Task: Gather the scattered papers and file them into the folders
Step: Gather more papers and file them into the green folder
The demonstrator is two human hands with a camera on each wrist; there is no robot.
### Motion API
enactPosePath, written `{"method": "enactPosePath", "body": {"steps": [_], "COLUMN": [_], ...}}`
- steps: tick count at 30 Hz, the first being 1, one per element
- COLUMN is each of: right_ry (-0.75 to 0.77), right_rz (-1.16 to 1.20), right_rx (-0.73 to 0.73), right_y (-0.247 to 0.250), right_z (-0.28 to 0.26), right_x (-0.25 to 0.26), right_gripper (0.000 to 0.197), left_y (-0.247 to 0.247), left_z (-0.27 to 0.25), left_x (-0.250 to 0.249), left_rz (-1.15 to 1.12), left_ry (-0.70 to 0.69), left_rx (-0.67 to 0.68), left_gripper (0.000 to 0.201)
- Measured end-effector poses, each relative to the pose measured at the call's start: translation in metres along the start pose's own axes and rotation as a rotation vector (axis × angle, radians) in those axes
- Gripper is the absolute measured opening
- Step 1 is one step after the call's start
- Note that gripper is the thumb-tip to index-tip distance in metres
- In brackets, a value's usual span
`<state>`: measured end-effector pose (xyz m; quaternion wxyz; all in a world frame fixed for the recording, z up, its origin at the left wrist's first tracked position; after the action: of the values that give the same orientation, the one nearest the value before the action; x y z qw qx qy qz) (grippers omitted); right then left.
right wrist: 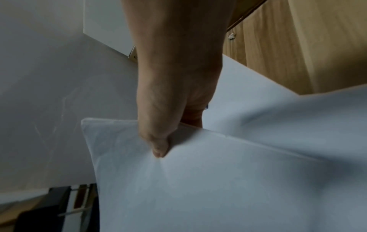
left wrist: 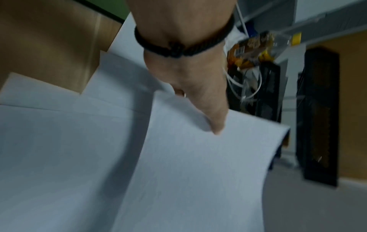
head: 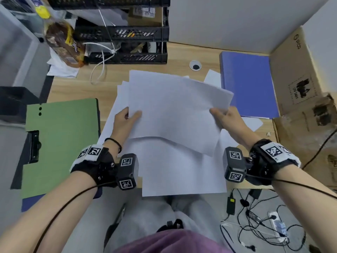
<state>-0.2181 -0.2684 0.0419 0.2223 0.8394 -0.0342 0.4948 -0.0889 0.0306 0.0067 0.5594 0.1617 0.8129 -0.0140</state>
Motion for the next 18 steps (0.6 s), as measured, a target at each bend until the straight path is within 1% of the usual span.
{"method": "enactPosePath", "body": {"steps": [1, 2, 3, 5, 6, 7, 8, 9, 10, 11, 12, 14, 16, 18], "right_ry": [0.000, -0.006, -0.020, -0.043, -0.049, -0.056, -0.073, -0.104, -0.150, -0.194, -0.232, -0.289, -0.322, -0.337], "right_rz": [0.036, 0.096, 0.165, 0.311, 0.398, 0.486, 0.568, 0.637, 0.694, 0.740, 0.773, 0.816, 0.815, 0.803], "right_rx": [0.004, 0.005, 0.006, 0.009, 0.004, -0.003, -0.002, 0.014, 0.042, 0.082, 0.123, 0.184, 0.244, 0.306], "right_y": [0.000, 0.001, 0.000, -0.008, -0.016, -0.026, -0.039, -0.055, -0.073, -0.091, -0.106, -0.125, -0.131, -0.131], "right_z": [0.001, 0.002, 0.002, 0.001, 0.003, 0.005, 0.007, 0.007, 0.006, 0.003, 0.000, -0.007, -0.011, -0.014], "right_x": [0.005, 0.009, 0.013, 0.020, 0.022, 0.024, 0.025, 0.025, 0.023, 0.023, 0.021, 0.015, 0.008, 0.001], "right_gripper": [0.025, 0.016, 0.010, 0.010, 0.014, 0.019, 0.022, 0.024, 0.027, 0.031, 0.034, 0.035, 0.030, 0.026], "left_y": [0.009, 0.017, 0.023, 0.025, 0.022, 0.016, 0.008, 0.000, -0.009, -0.015, -0.018, -0.013, -0.004, 0.006], "left_z": [0.003, 0.004, 0.006, 0.006, 0.004, 0.001, -0.003, -0.005, -0.008, -0.009, -0.007, 0.000, 0.004, 0.005], "left_x": [-0.003, -0.004, -0.002, 0.005, 0.006, 0.005, 0.000, -0.004, -0.011, -0.017, -0.020, -0.020, -0.019, -0.017], "left_rz": [-0.046, -0.140, -0.266, -0.498, -0.565, -0.588, -0.584, -0.561, -0.536, -0.520, -0.528, -0.498, -0.375, -0.278], "left_ry": [-0.019, -0.002, 0.042, 0.107, 0.137, 0.162, 0.180, 0.189, 0.188, 0.198, 0.222, 0.283, 0.304, 0.290], "left_rx": [-0.061, -0.100, -0.105, -0.007, 0.050, 0.103, 0.151, 0.181, 0.213, 0.215, 0.184, 0.105, 0.092, 0.078], "left_gripper": [0.013, 0.020, 0.032, 0.058, 0.068, 0.076, 0.079, 0.075, 0.065, 0.053, 0.043, 0.038, 0.035, 0.029]}}
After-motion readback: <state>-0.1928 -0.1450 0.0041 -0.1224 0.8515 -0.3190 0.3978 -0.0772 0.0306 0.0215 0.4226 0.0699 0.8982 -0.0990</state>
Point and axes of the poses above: each hand's wrist, its own z-axis towards the middle knuckle, its own y-axis out of the back of the hand, x = y × z, the point moved 5 cm from there along z, towards the middle knuckle, and after that the axes turned 1 degree about -z, right-handed, at the moved point
